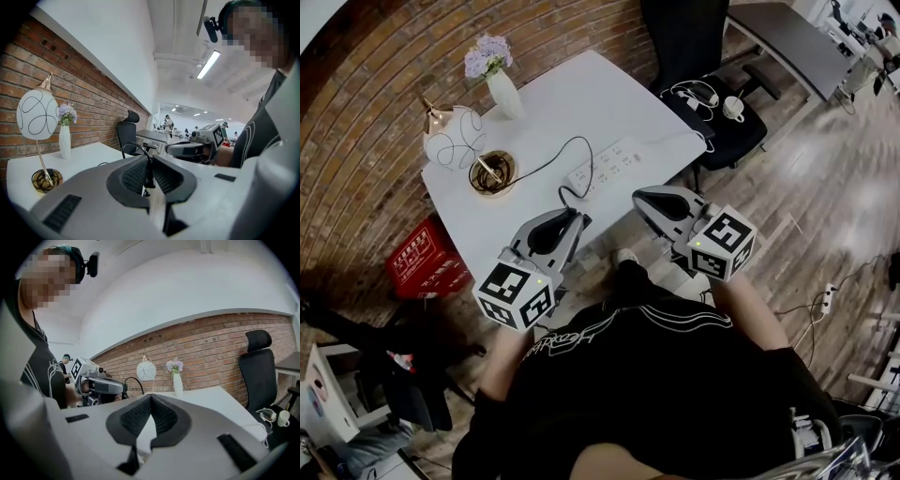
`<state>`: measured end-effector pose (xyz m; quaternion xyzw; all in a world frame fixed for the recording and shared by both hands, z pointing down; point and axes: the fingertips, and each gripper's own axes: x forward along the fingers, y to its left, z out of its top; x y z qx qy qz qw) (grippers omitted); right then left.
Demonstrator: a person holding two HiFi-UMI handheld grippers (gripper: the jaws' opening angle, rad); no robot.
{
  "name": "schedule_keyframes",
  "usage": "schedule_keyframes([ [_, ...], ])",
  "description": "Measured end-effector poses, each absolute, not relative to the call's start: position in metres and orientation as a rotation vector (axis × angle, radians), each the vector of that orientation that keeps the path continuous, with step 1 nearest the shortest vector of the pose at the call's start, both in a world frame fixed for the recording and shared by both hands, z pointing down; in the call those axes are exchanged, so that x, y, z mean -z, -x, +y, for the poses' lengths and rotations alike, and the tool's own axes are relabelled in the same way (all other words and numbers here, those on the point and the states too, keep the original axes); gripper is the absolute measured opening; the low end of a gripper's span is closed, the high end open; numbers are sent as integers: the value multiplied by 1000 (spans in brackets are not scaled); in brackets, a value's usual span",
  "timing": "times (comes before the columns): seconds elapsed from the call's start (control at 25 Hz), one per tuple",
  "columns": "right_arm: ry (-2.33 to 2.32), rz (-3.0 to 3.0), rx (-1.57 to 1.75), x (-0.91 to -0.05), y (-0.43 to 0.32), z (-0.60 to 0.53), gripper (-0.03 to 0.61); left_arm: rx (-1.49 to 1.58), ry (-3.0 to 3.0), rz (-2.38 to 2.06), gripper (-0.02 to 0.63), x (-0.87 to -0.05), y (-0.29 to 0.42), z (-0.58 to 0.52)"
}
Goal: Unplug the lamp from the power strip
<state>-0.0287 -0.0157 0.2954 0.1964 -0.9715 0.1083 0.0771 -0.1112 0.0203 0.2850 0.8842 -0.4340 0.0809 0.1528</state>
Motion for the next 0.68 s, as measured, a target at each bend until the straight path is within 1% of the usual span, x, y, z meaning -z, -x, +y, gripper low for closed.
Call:
schedule_keyframes([
  [0.68, -555, -2909, -340, -303, 34, -13, -5, -225, -2519, -1271, 32, -290, 116, 20],
])
